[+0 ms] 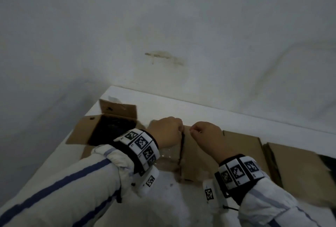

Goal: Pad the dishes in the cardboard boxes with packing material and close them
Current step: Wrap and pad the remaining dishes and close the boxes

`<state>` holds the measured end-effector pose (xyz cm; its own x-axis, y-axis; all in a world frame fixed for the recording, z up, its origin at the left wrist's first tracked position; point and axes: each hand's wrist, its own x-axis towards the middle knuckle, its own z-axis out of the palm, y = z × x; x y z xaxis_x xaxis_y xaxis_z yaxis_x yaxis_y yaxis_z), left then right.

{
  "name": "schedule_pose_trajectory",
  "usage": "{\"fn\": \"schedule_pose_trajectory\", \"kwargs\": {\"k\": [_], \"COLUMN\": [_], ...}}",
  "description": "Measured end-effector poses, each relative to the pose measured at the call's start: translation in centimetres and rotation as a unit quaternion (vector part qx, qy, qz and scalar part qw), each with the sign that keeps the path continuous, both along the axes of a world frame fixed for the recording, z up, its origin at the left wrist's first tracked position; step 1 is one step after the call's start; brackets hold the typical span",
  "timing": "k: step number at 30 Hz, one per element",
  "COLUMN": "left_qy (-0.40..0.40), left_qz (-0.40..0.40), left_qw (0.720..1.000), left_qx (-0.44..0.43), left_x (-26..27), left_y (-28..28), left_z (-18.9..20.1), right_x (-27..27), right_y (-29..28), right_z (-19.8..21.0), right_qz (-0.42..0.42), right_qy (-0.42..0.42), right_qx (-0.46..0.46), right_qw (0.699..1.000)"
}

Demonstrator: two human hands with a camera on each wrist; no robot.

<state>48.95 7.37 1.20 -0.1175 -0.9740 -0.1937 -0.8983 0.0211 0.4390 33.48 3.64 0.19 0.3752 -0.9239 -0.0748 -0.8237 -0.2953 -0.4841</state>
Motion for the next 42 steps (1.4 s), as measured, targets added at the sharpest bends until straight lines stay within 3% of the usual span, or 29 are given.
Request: {"fn": "schedule_pose_trajectory", "kwargs": {"k": [12,18,21,25,28,31,34,39,42], "left_qy": [0.056,0.026,0.003,-0.008,-0.002,0.009,0.035,0.216,0.424], "left_qz": [-0.100,-0.154,-0.157,-0.147,-0.138,-0.147,-0.155,-0.120,-0.083], "left_qw": [0.993,0.987,0.987,0.989,0.990,0.989,0.987,0.963,0.887], "left_qx": [0.014,0.024,0.027,0.015,0.002,-0.005,0.033,0.110,0.163], "left_x": [-29.5,-37.5,-39.5,-40.1,-39.8,-39.5,-39.2,-39.6,-39.2], "left_y": [-5.2,-6.8,-7.3,-7.6,-7.6,-7.6,-8.1,-7.7,-7.2], "left_z": [-2.1,-4.3,-5.6,-6.7,-7.3,-7.2,-6.4,-3.5,-2.1], "right_x": [-27.5,-39.0,-43.6,-45.1,-45.0,-45.3,-45.7,-42.2,-37.8], "right_y": [-1.4,-2.3,-2.6,-2.6,-2.4,-2.9,-3.8,-5.0,-5.1], "right_z": [-2.1,-3.4,-6.0,-9.5,-10.8,-11.2,-9.2,-1.9,0.2], "right_qz": [-0.214,-0.343,-0.364,-0.294,-0.276,-0.298,-0.329,-0.309,-0.247], "right_qy": [-0.013,-0.008,0.053,0.167,0.206,0.174,0.054,-0.092,-0.148], "right_qx": [0.015,0.011,0.075,0.198,0.158,0.145,0.111,0.011,0.016], "right_qw": [0.977,0.939,0.927,0.920,0.925,0.927,0.936,0.946,0.958]}}
